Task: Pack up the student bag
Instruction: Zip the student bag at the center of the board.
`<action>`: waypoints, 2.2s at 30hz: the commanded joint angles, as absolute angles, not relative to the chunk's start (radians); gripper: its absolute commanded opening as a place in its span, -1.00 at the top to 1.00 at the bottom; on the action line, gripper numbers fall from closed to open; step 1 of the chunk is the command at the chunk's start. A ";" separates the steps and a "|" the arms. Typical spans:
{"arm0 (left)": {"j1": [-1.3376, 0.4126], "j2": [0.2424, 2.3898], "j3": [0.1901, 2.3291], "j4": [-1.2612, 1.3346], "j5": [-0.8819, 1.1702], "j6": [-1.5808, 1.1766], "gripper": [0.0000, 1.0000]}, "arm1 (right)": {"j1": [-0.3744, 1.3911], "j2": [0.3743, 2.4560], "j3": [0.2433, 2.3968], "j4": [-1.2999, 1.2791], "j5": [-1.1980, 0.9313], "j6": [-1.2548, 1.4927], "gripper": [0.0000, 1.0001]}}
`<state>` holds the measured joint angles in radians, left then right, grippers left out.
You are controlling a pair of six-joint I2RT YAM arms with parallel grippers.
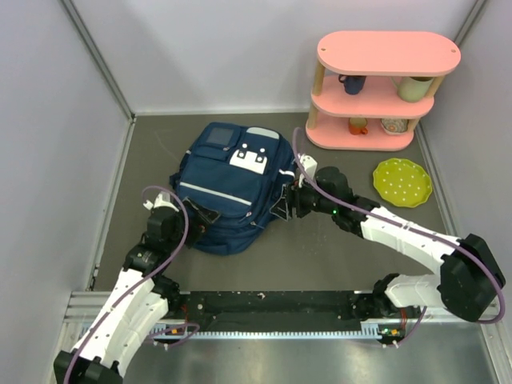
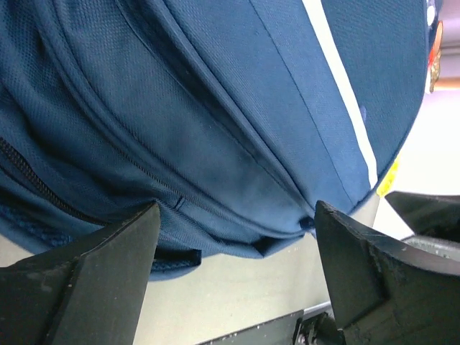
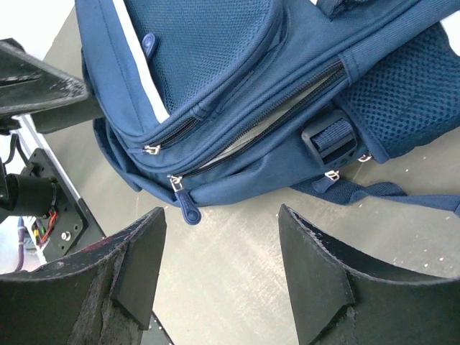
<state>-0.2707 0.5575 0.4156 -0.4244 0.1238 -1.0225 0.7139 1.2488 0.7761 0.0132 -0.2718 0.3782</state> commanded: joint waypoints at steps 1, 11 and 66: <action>-0.298 0.572 0.371 -0.171 0.028 -1.126 -0.72 | 0.735 1.261 0.818 0.049 -0.295 0.380 -0.25; -0.301 0.574 0.334 -0.057 -0.084 -1.160 0.00 | 0.781 1.304 0.793 0.043 -0.314 0.377 -0.25; -0.299 0.480 0.397 -0.254 -0.156 -1.055 1.00 | 0.850 1.549 1.055 -0.218 0.069 0.249 1.00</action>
